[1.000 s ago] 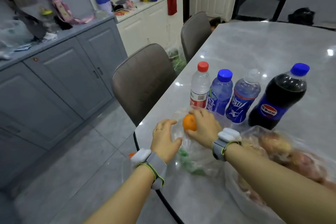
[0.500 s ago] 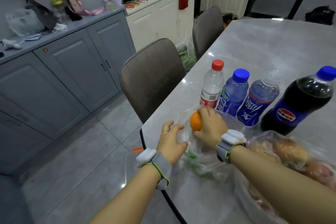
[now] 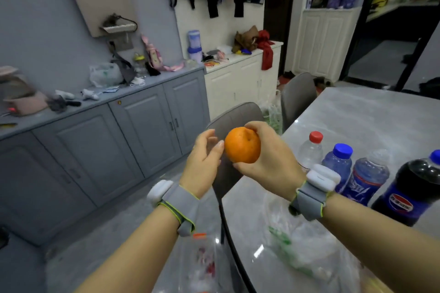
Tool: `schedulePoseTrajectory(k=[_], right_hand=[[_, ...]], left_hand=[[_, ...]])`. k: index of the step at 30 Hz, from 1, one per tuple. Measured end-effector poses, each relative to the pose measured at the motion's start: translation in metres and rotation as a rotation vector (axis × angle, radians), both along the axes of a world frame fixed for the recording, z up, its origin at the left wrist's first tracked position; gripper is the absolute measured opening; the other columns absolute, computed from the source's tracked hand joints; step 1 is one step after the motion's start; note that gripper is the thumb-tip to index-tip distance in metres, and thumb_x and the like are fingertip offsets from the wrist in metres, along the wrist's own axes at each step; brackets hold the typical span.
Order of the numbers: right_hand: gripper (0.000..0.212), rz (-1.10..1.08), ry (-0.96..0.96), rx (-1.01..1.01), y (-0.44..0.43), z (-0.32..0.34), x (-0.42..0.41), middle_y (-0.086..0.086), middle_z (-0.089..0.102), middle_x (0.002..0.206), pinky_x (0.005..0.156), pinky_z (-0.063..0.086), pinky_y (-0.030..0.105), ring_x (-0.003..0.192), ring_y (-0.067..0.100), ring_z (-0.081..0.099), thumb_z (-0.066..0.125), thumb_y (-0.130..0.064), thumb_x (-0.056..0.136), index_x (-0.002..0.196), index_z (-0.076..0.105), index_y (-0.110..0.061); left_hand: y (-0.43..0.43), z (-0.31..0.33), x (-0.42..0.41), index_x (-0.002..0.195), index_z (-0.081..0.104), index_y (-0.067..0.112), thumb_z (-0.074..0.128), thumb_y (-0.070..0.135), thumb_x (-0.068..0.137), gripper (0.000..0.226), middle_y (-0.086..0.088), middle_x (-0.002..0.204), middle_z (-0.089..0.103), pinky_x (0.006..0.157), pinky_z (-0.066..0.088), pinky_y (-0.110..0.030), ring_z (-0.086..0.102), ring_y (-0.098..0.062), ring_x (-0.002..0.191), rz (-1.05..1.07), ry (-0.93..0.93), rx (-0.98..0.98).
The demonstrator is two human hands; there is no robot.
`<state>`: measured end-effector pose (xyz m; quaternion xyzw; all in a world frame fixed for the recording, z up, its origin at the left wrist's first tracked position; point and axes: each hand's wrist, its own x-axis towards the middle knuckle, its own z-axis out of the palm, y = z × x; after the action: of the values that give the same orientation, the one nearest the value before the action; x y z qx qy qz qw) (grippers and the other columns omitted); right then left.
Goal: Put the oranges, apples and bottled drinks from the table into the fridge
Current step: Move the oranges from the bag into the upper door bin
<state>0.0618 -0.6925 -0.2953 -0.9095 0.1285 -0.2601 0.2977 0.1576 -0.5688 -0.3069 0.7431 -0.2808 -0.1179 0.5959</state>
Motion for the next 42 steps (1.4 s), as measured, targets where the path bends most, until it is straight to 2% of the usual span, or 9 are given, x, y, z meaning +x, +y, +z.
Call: schedulePoseTrajectory(k=[3,9,14,18,23,31,35,39,42], right_hand=[[0.078,0.085,-0.114,0.008,0.041,0.039,0.020,-0.002,0.049,0.127,0.090,0.044,0.029,0.111,0.014,0.047,0.081,-0.034,0.066,0.130,0.038,-0.025],[0.076,0.311,-0.315,-0.026,0.144,0.121,0.076,-0.002,0.050,0.125,0.089,0.046,0.032,0.109,0.015,0.049,0.083,-0.035,0.063,0.126,0.041,-0.025],[0.072,0.499,-0.492,-0.106,0.236,0.183,0.110,-0.004,0.048,0.128,0.088,0.042,0.021,0.109,0.006,0.043,0.080,-0.036,0.067,0.127,0.043,-0.024],[0.067,0.599,-0.654,-0.125,0.292,0.220,0.127,0.000,0.050,0.129,0.095,0.047,0.033,0.117,0.012,0.046,0.079,-0.028,0.070,0.128,0.046,-0.020],[0.066,0.704,-0.811,-0.146,0.369,0.271,0.142,0.001,0.052,0.131,0.096,0.047,0.034,0.119,0.015,0.047,0.077,-0.029,0.072,0.130,0.047,-0.021],[0.063,0.822,-0.978,-0.096,0.469,0.353,0.160,0.003,0.053,0.123,0.089,0.043,0.021,0.108,0.010,0.046,0.075,-0.032,0.073,0.130,0.049,-0.025],[0.063,0.836,-1.041,-0.112,0.501,0.385,0.167,0.006,0.047,0.125,0.087,0.045,0.023,0.107,0.012,0.044,0.075,-0.033,0.073,0.130,0.049,-0.025],[0.064,0.855,-1.056,-0.143,0.537,0.419,0.174,0.007,0.043,0.128,0.085,0.042,0.022,0.107,0.015,0.043,0.074,-0.029,0.075,0.132,0.046,-0.024],[0.066,0.834,-1.081,-0.165,0.563,0.444,0.182,0.009,0.043,0.130,0.087,0.039,0.026,0.113,0.024,0.045,0.073,-0.027,0.074,0.133,0.044,-0.022]], left_hand=[[0.046,0.050,0.006,0.132,0.036,0.027,0.049,0.033,0.092,0.042,0.008,0.117,0.050,0.090,0.053,-0.038,0.054,-0.012,0.110,-0.011,0.032,-0.113],[0.161,0.138,0.028,0.125,0.045,0.029,0.066,0.039,0.074,0.057,0.001,0.126,0.051,0.092,0.052,-0.046,0.055,-0.019,0.113,0.149,-0.239,-0.142],[0.263,0.201,0.041,0.120,0.047,0.031,0.067,0.039,0.077,0.048,-0.001,0.126,0.053,0.090,0.053,-0.043,0.056,-0.022,0.114,0.336,-0.434,-0.166],[0.319,0.240,0.039,0.121,0.046,0.033,0.063,0.033,0.082,0.043,0.000,0.127,0.052,0.088,0.055,-0.040,0.059,-0.020,0.110,0.444,-0.524,-0.213],[0.393,0.292,0.031,0.122,0.044,0.029,0.064,0.026,0.083,0.043,-0.002,0.127,0.051,0.092,0.053,-0.041,0.058,-0.015,0.108,0.567,-0.640,-0.274],[0.489,0.369,0.023,0.119,0.044,0.029,0.061,0.025,0.086,0.037,-0.003,0.127,0.054,0.095,0.051,-0.039,0.056,-0.015,0.112,0.721,-0.869,-0.215],[0.516,0.401,0.026,0.123,0.044,0.019,0.061,0.023,0.087,0.040,-0.007,0.127,0.055,0.096,0.049,-0.040,0.055,-0.018,0.115,0.766,-0.952,-0.196],[0.549,0.430,0.031,0.120,0.046,0.027,0.060,0.027,0.087,0.035,-0.001,0.126,0.053,0.102,0.043,-0.047,0.049,-0.019,0.120,0.844,-1.013,-0.148],[0.573,0.452,0.036,0.134,0.040,0.030,0.057,0.031,0.089,0.049,0.001,0.138,0.042,0.108,0.033,-0.038,0.038,-0.018,0.129,0.985,-1.038,-0.013]])
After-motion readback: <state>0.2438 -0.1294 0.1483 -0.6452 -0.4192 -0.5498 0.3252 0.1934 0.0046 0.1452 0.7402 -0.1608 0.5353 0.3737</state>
